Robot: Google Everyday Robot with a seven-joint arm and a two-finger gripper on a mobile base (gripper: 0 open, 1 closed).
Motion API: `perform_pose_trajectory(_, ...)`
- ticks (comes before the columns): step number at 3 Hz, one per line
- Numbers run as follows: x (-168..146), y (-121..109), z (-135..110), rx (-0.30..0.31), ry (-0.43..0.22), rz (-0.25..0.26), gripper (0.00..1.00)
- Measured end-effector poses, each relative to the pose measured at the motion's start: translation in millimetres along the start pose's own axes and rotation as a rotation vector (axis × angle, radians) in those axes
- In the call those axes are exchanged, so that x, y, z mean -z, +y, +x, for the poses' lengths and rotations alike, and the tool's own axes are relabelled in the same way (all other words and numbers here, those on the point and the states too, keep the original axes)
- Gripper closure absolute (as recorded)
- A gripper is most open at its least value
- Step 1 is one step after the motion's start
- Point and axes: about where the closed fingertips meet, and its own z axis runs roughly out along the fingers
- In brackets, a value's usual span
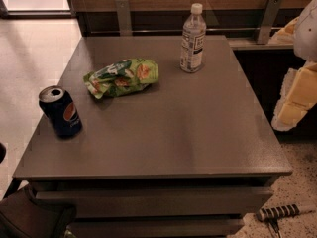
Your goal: Knock blue plastic bottle over
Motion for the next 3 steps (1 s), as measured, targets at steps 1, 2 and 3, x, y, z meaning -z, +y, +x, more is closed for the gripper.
perform_pose_trajectory(1,1.7,-3.0,0.1,-0.003,-0.006,0.015,0.0)
perform_pose_trajectory(2,0.3,-21.4,5.1,-0.036,-0.049,0.079,0.0)
perform_pose_trajectory(3,-6.5,-41.0,27.6,-0.14,-0.143,0.171,0.0)
